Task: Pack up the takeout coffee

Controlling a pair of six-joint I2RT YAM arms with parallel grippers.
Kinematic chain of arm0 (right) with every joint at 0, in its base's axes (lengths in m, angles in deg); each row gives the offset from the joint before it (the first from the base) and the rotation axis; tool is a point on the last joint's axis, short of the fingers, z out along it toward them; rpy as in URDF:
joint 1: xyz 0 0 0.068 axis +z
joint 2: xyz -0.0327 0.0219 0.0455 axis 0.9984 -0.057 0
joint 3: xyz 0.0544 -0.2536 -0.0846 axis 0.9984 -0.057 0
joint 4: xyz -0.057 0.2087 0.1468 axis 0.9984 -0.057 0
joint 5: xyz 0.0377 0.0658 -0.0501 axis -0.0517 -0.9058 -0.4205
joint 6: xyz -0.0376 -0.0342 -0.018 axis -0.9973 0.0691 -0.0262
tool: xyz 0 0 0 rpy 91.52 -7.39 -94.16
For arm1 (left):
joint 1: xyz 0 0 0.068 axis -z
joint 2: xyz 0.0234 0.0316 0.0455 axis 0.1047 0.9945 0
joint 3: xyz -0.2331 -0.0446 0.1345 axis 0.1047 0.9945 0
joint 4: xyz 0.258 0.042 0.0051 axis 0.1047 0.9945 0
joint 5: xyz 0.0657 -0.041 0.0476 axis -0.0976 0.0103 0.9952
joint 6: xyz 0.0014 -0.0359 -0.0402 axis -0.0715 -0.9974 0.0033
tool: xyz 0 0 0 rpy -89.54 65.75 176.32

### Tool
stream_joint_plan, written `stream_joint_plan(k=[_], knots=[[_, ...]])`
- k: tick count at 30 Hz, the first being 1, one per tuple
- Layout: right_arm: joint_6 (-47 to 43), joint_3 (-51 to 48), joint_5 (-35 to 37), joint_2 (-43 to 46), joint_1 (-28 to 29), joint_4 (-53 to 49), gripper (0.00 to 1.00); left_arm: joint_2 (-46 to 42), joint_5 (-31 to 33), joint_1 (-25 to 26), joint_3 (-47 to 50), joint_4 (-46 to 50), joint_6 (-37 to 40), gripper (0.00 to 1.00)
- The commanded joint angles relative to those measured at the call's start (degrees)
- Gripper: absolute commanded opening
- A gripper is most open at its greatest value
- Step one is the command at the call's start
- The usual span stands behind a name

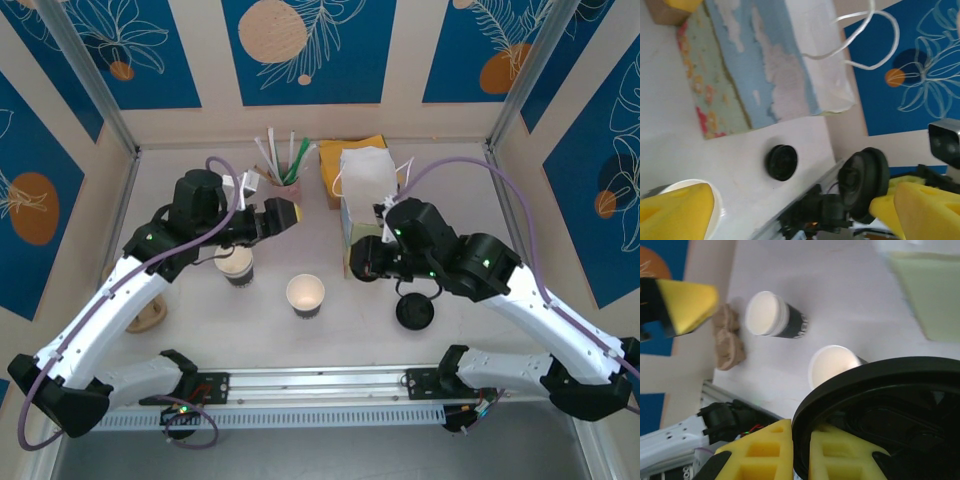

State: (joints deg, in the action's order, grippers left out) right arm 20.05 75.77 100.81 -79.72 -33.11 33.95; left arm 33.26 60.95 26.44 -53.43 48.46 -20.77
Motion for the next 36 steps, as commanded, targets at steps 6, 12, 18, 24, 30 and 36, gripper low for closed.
stream_joint_plan(k=[6,12,18,24,30,36], knots=[[-8.68,1.91,-8.94,-2.53,1.28,16.25,0.11,-1.47,-8.1,-3.08,3.67,-10.59,-12.27,0.88],[-9.15,-3.03,-17.25,-0.97,-3.33,26.17,0.11,-3.55,-9.71,-4.45,7.57,-15.49,-18.3,0.86],[-7.58,-6.32,-25.86,-0.58,-8.11,35.53,0.11,-4.62,-10.67,-4.67,8.96,-18.87,-21.81,0.87],[-6.88,-5.81,-32.75,-2.98,-11.22,39.82,0.12,-4.43,-11.81,-4.67,9.91,-22.84,-25.18,0.86],[-5.98,-4.64,-39.08,-5.95,-13.87,43.51,0.12,-4.34,-12.42,-4.68,9.69,-26.79,-28.86,0.86],[-5.25,-3.2,-43.22,-8.56,-16.22,46.26,0.12,-3.98,-12.65,-4.68,9.52,-29.29,-31.51,0.86]])
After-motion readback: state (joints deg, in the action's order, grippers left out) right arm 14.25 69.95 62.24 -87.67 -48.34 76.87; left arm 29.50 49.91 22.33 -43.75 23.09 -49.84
